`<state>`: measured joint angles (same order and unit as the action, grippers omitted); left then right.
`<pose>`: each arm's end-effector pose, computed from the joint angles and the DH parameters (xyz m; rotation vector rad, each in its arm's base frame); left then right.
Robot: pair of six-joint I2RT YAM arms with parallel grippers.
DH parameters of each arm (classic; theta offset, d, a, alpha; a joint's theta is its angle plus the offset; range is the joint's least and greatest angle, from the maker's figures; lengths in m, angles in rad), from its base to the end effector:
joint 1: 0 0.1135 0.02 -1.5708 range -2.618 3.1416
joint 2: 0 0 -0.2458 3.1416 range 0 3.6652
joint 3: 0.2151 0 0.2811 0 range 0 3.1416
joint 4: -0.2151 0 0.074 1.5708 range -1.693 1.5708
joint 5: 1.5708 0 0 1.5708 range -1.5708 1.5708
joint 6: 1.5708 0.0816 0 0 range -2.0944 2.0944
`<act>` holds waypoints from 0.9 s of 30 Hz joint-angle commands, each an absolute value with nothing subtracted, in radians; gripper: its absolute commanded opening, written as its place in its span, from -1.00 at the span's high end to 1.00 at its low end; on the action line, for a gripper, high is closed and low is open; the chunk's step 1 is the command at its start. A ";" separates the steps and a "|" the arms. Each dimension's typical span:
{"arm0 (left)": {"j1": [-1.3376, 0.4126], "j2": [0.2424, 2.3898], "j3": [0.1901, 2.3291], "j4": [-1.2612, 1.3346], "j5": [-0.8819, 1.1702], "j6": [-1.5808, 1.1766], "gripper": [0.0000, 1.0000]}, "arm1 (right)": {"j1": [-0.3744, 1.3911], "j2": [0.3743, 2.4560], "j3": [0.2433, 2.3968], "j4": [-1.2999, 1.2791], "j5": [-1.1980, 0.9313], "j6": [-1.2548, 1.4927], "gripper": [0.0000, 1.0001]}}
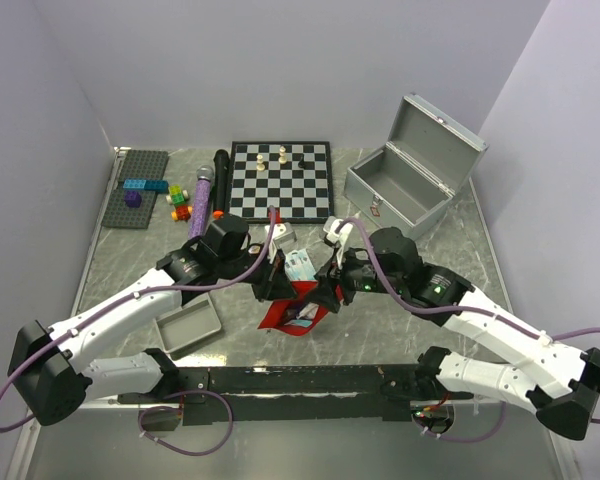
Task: Organize the medicine kit
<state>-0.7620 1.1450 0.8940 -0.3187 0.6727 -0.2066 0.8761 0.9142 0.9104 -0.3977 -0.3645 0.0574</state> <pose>0.1931 -0.2546 0.2529 1.0244 2.0333 -1.2615 0.1589 0.2361 0.3084 -1.0497 1.7887 0.9519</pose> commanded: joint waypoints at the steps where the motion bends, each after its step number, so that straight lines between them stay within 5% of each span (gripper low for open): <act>1: -0.767 1.120 0.940 -0.259 0.684 -0.235 0.98 | 0.873 0.926 0.919 -0.362 -0.396 0.067 -0.15; 4: -0.770 1.114 0.936 -0.253 0.686 -0.238 0.87 | 0.873 0.931 0.908 -0.330 -0.405 0.086 0.15; 11: -0.770 1.051 0.893 -0.204 0.508 -0.262 0.28 | 0.861 0.924 0.925 -0.342 -0.354 0.118 1.00; 19: -0.765 0.827 0.712 0.053 0.135 -0.388 -0.03 | 0.697 0.894 0.951 -0.351 -0.423 0.293 1.00; 27: -0.759 0.615 0.528 0.176 0.081 -0.443 -0.15 | 0.523 0.882 0.931 -0.298 -0.670 0.468 1.00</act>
